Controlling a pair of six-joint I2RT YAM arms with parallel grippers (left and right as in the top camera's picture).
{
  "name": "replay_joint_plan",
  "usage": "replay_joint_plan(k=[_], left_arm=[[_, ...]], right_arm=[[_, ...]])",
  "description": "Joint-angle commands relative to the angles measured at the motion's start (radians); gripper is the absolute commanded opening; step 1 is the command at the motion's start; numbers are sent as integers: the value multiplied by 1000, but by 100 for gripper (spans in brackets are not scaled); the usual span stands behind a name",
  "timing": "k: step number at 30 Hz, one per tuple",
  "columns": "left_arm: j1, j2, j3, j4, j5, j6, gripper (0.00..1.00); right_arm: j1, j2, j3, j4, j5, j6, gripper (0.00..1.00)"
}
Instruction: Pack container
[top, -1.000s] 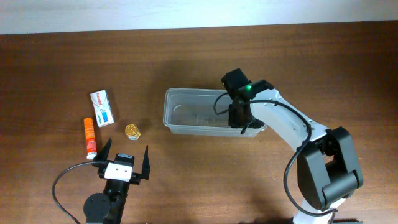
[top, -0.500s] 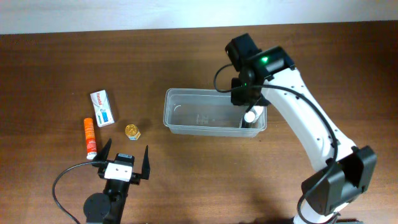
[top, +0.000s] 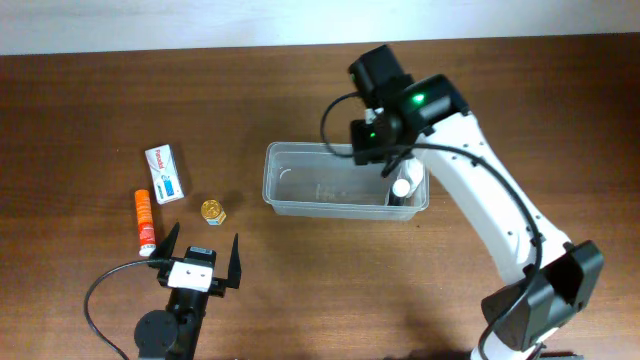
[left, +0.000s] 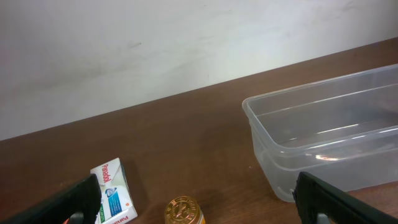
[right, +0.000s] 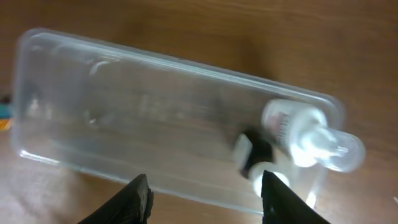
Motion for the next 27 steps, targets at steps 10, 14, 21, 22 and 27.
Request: replay_joint_plan(k=[10, 14, 21, 22, 27], left_arm=[[6, -6, -8, 2, 10, 16, 99], [6, -6, -8, 2, 10, 16, 99], [6, -6, -8, 2, 10, 16, 99], [6, -6, -8, 2, 10, 16, 99], [6, -6, -8, 2, 10, 16, 99]], right_arm=[[145, 74, -32, 98, -22, -25, 50], [174, 116, -32, 121, -21, -25, 50], [193, 173, -32, 132, -53, -17, 50], [195, 175, -32, 132, -59, -17, 50], [213, 182, -57, 150, -58, -17, 50]])
